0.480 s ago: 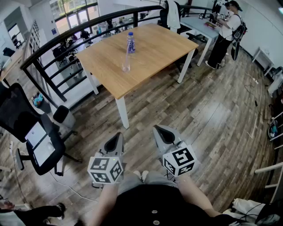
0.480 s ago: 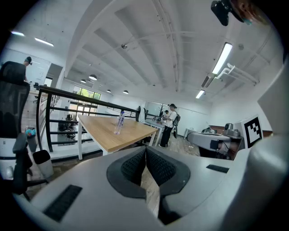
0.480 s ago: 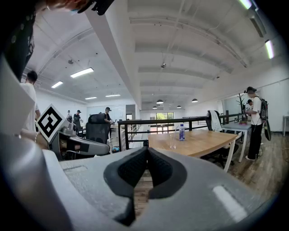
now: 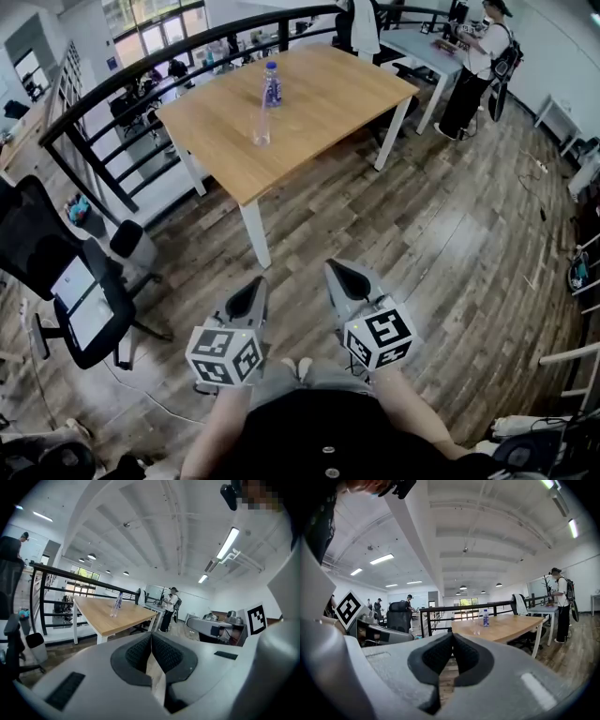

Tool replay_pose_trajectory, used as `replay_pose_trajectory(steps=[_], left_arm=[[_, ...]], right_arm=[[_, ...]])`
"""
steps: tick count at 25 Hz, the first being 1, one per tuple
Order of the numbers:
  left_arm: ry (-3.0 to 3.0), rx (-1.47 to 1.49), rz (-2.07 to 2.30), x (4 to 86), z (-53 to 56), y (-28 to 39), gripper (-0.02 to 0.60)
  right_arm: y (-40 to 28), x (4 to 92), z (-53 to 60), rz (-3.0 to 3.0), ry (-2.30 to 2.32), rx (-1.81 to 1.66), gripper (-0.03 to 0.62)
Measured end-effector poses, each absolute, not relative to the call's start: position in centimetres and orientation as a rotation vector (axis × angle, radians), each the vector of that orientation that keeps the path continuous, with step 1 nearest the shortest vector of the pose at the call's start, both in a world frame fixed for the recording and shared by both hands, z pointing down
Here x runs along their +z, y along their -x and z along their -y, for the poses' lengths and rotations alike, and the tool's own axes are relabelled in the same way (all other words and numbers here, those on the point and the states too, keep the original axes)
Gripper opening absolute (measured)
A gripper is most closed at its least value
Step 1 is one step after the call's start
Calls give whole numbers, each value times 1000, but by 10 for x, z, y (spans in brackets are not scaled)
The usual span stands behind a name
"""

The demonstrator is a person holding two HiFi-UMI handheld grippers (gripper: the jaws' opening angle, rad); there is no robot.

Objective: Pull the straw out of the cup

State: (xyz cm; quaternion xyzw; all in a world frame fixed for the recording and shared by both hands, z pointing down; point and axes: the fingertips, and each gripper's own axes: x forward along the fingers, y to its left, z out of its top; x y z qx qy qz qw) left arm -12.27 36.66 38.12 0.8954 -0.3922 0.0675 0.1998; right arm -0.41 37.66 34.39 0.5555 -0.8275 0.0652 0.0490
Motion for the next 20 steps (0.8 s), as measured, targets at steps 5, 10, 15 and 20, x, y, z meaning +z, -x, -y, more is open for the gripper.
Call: replay_pose_trajectory(steps=[5, 10, 15, 20], left_arm=[[-2498, 216, 1095, 387, -368, 107, 17], [-2477, 225, 1104, 391, -371, 90, 17], [-2460, 223, 1122, 398, -365, 86, 17], [-2465, 242, 1147, 403, -340, 83, 17]], right_arm=[[-4, 346, -378, 2548, -1665, 196, -2], [-18, 356, -383, 2566, -1625, 249, -2], [-26, 364, -378, 2580, -1601, 262, -2], [-36, 364, -360, 2571, -1628, 236, -2]])
